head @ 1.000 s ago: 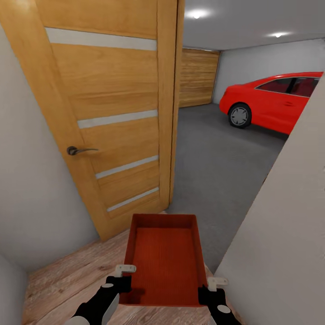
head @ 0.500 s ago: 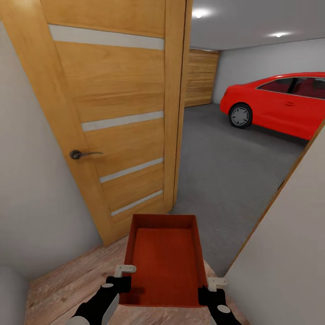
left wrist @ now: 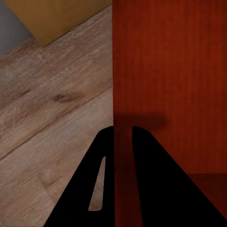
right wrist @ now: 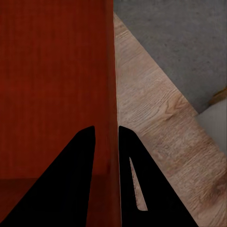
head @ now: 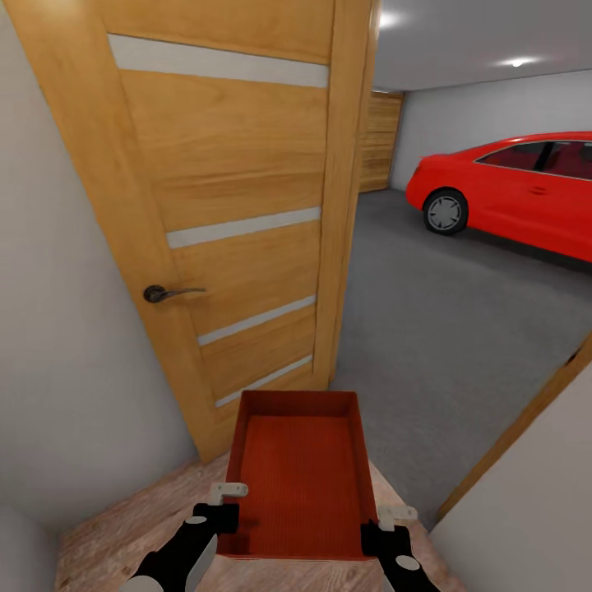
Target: Move the two storage containers from the living room to the garage. In the garage, place one container on the floor and stack the other container on top of it (either order is fine).
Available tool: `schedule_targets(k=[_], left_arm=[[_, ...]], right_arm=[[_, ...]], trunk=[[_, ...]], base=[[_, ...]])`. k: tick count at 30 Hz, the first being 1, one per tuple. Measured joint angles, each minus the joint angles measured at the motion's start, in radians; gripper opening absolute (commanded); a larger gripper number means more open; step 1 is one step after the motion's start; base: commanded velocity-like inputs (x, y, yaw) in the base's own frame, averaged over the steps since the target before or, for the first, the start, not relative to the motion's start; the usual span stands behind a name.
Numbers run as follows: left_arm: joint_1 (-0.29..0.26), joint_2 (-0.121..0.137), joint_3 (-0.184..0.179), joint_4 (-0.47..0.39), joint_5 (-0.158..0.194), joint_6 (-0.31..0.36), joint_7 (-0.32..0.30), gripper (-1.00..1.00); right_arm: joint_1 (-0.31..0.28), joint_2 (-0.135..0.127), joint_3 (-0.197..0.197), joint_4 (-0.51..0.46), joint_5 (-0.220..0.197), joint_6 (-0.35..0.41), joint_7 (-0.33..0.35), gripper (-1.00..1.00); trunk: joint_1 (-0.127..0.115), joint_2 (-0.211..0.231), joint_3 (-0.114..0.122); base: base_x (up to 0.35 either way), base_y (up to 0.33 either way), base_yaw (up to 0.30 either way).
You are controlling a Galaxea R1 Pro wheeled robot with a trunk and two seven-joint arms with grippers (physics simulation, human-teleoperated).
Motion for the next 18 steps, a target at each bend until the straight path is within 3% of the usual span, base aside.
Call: schedule_targets(k=[5,18], left_arm=[[0.000,0.000,0.000,0.000,0.000,-0.001,0.000,-1.00],[0.000,0.000,0.000,0.000,0.000,-0.003,-0.001,-1.00]], right_arm=[[0.000,0.000,0.000,0.000,0.000,-0.001,-0.001,-1.00],[0.000,0.000,0.000,0.000,0.000,-0.003,-0.001,-1.00]], trunk=[[0.000,0.000,0.000],[0.000,0.000,0.000]], base=[[0.063,0.048,-0.055],[0.003,0.002,-0.182]])
